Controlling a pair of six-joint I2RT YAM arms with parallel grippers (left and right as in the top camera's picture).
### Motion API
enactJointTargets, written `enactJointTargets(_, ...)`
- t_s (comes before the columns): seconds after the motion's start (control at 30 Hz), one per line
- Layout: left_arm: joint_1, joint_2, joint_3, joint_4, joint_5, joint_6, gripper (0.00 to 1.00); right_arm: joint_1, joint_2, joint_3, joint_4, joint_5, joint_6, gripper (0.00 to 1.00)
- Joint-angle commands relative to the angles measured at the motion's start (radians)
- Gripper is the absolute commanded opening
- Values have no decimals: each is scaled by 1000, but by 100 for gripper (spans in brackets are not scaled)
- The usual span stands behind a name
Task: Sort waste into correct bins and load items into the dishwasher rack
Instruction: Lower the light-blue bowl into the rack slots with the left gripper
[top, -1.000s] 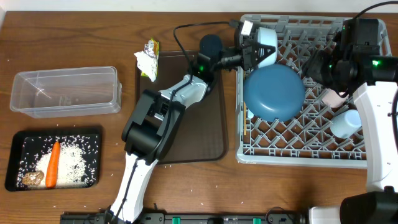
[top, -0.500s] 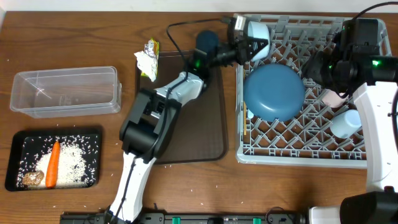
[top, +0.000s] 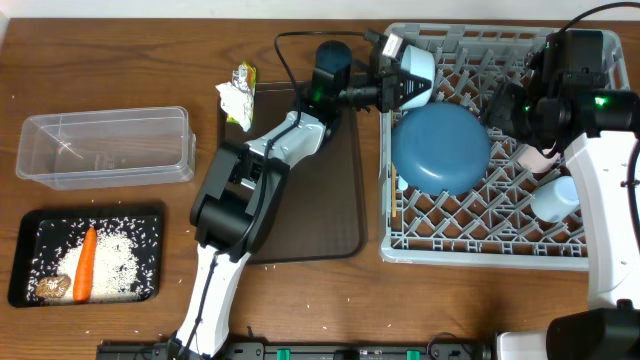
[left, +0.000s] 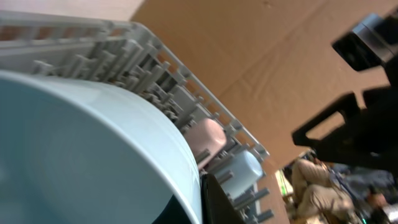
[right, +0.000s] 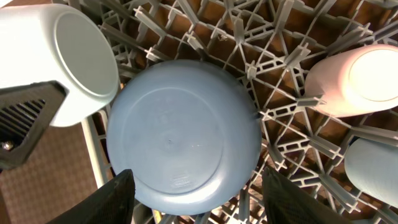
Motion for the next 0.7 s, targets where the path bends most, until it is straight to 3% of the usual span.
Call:
enactJointTargets(0.0,-6,-17,19,5,101,16,6,6,-19,4,-1,-3,-13,62)
enactJointTargets(0.3,-6,-148,19,-63,152,14,6,5,-19,4,-2,-4,-9,61)
enactJointTargets(0.37,-6,-188,19,-135,141,40,6,5,-19,4,-1,-4,-9,62)
enactJointTargets(0.53,-7,-277,19,-460,0,242,6,5,-19,4,-14,-4,-9,61)
enactJointTargets(0.67,-10,-263,19,-419,-6,242,6,5,-19,4,-13,-4,-1,62)
